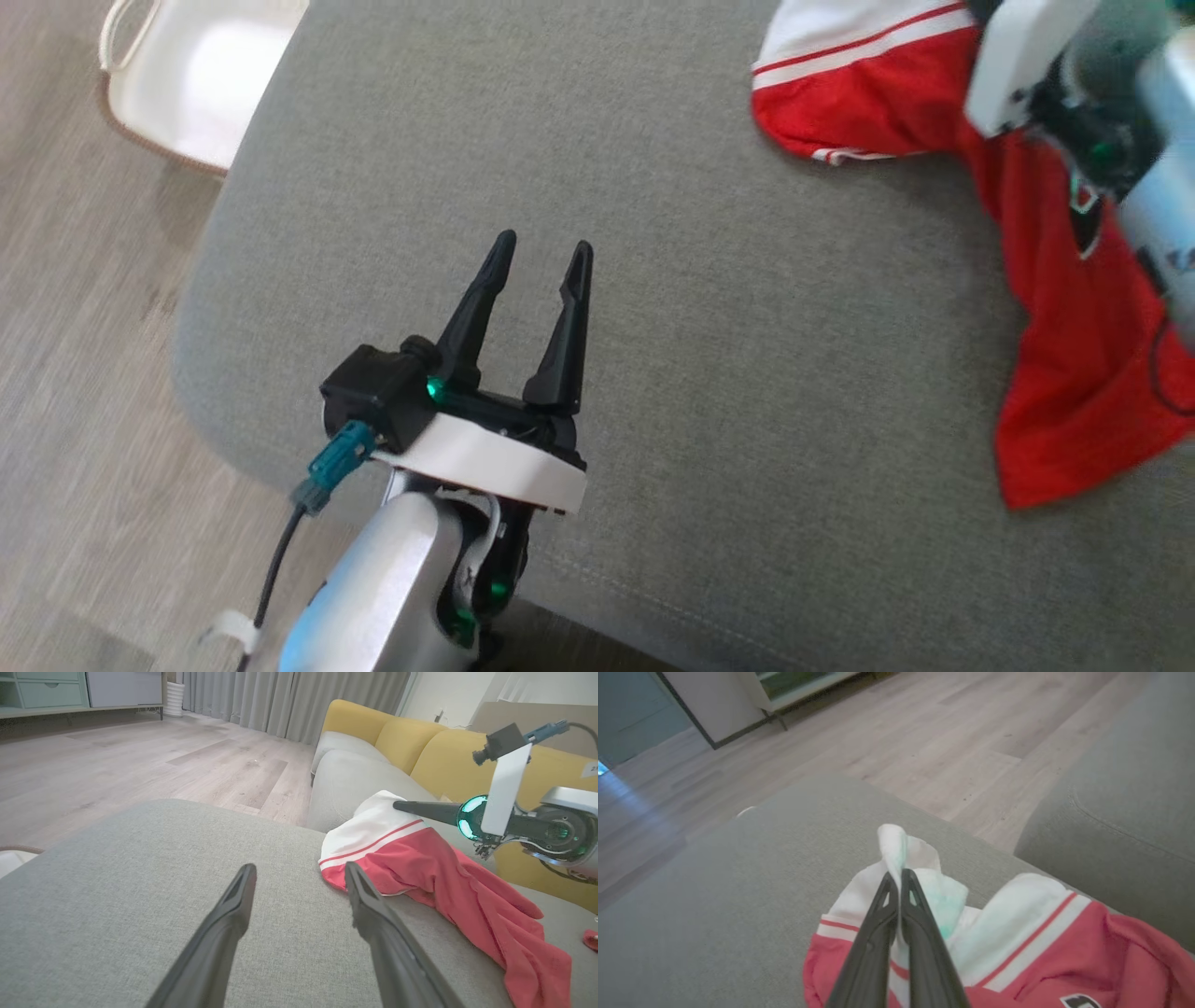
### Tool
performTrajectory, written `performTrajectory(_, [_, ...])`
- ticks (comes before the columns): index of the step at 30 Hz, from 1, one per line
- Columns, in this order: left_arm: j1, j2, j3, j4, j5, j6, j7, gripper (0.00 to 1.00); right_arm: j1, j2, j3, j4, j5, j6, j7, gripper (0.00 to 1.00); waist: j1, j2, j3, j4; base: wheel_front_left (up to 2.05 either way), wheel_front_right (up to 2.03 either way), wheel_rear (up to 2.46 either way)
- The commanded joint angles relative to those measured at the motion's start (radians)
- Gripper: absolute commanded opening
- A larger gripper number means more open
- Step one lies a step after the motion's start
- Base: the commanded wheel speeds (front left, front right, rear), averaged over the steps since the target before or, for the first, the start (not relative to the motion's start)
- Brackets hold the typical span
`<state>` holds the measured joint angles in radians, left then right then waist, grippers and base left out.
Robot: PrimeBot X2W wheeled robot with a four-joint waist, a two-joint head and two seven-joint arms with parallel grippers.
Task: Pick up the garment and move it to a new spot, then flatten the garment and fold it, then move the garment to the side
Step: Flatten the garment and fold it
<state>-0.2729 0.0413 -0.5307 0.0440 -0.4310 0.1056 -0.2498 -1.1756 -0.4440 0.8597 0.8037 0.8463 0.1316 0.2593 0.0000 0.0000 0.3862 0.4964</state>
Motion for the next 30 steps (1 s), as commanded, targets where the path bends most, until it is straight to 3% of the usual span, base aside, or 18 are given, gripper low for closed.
performTrajectory(1, [-0.015, 0.009, 0.043, -0.023, 0.012, -0.002, -0.012, 1.00, 0.018, 0.023, 0.015, -0.049, 0.017, -0.001, -0.024, 0.00, 0.0000, 0.0000, -0.021, -0.017, 0.00, 0.00, 0.00])
performTrajectory(9, [0.014, 0.009, 0.099, 0.013, 0.043, -0.016, -0.012, 1.00, 0.128, 0.055, 0.177, -0.228, 0.106, -0.001, -0.119, 0.00, 0.0000, 0.0000, -0.106, -0.069, 0.00, 0.00, 0.00])
performTrajectory(19, [0.066, 0.009, 0.165, 0.043, 0.075, -0.040, -0.012, 1.00, 0.277, 0.126, 0.385, -0.351, 0.146, -0.001, -0.203, 0.00, 0.0000, 0.0000, -0.207, -0.111, 0.00, 0.00, 0.00])
performTrajectory(21, [0.075, 0.009, 0.177, 0.049, 0.082, -0.045, -0.012, 1.00, 0.305, 0.139, 0.404, -0.350, 0.128, -0.001, -0.202, 1.00, 0.0000, 0.0000, -0.222, -0.119, 0.00, 0.00, 0.00])
performTrajectory(30, [0.112, 0.009, 0.230, 0.061, 0.113, -0.059, -0.012, 1.00, 0.448, 0.139, 0.420, -0.408, 0.015, -0.001, -0.154, 1.00, 0.0000, 0.0000, -0.292, -0.174, 0.00, 0.00, 0.00])
